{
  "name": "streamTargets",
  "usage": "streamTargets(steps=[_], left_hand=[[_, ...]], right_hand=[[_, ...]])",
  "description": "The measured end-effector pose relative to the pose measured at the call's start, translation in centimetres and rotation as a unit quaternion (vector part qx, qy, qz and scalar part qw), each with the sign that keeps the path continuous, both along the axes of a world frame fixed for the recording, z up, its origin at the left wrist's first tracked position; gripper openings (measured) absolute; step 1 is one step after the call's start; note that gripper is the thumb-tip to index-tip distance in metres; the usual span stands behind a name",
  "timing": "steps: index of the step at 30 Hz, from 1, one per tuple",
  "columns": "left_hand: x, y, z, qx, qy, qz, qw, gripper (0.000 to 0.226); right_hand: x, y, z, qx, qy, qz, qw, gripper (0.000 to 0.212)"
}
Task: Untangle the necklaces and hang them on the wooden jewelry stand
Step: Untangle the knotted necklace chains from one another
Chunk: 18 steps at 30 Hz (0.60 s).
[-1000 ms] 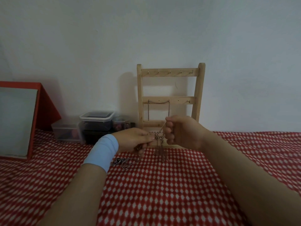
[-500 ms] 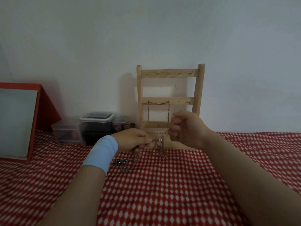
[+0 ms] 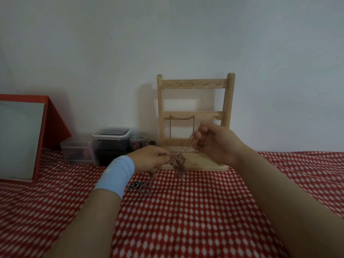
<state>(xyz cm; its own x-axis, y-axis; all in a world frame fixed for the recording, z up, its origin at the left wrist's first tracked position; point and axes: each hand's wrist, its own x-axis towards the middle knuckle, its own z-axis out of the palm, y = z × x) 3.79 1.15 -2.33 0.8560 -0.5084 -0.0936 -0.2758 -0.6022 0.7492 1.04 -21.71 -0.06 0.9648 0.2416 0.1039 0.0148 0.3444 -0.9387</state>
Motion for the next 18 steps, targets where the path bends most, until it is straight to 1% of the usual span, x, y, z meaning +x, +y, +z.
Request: streamTargets(steps=[1, 2, 3, 4, 6, 7, 9, 11, 14, 16, 17, 18], left_hand=[[0.0, -0.1, 0.1, -0.006, -0.003, 0.002, 1.000, 0.023], [-0.1, -0.2, 0.3, -0.010, -0.005, 0.003, 1.000, 0.026], [-0.2, -0.3, 0.5, -0.021, -0.001, 0.000, 1.000, 0.029], [-0.3, -0.3, 0.6, -0.038, 0.012, -0.008, 0.999, 0.032], [-0.4, -0.3, 0.5, -0.069, 0.038, -0.026, 0.997, 0.037], [-0.6, -0.3, 0.5, -0.070, 0.038, -0.030, 0.996, 0.036], [-0.7, -0.5, 0.5, -0.036, 0.015, -0.034, 0.999, 0.032], [-0.8, -0.7, 0.6, 0.006, -0.010, -0.033, 0.999, 0.029], [-0.7, -0.8, 0.4, 0.029, -0.001, -0.014, 0.999, 0.023], [-0.6, -1.0, 0.4, 0.042, -0.012, -0.003, 0.999, 0.017], [-0.7, -1.1, 0.4, 0.039, -0.012, -0.001, 0.999, 0.013], [-0.8, -1.4, 0.3, 0.018, 0.003, -0.003, 1.000, 0.012]], right_hand=[[0.1, 0.2, 0.0, 0.045, 0.012, -0.002, 0.999, 0.043], [0.1, 0.3, 0.0, 0.068, 0.020, -0.006, 0.998, 0.044], [0.0, 0.4, 0.0, 0.070, 0.021, -0.005, 0.997, 0.042], [-0.2, 0.4, 0.0, 0.053, 0.018, 0.003, 0.998, 0.036], [-0.6, 0.4, 0.0, -0.026, -0.003, 0.023, 0.999, 0.019], [-0.6, 0.4, 0.0, -0.070, -0.012, 0.023, 0.997, 0.013], [-0.5, 0.4, -0.1, -0.130, -0.024, -0.001, 0.991, 0.010], [-0.6, 0.8, 0.0, -0.161, -0.034, -0.022, 0.986, 0.016], [-0.8, 1.1, 0.2, -0.212, -0.061, -0.072, 0.973, 0.044], [-0.9, 1.3, 0.2, -0.237, -0.082, -0.102, 0.963, 0.048], [-0.9, 1.5, 0.2, -0.235, -0.091, -0.100, 0.963, 0.047], [-1.0, 1.7, 0.2, -0.229, -0.097, -0.093, 0.964, 0.047]])
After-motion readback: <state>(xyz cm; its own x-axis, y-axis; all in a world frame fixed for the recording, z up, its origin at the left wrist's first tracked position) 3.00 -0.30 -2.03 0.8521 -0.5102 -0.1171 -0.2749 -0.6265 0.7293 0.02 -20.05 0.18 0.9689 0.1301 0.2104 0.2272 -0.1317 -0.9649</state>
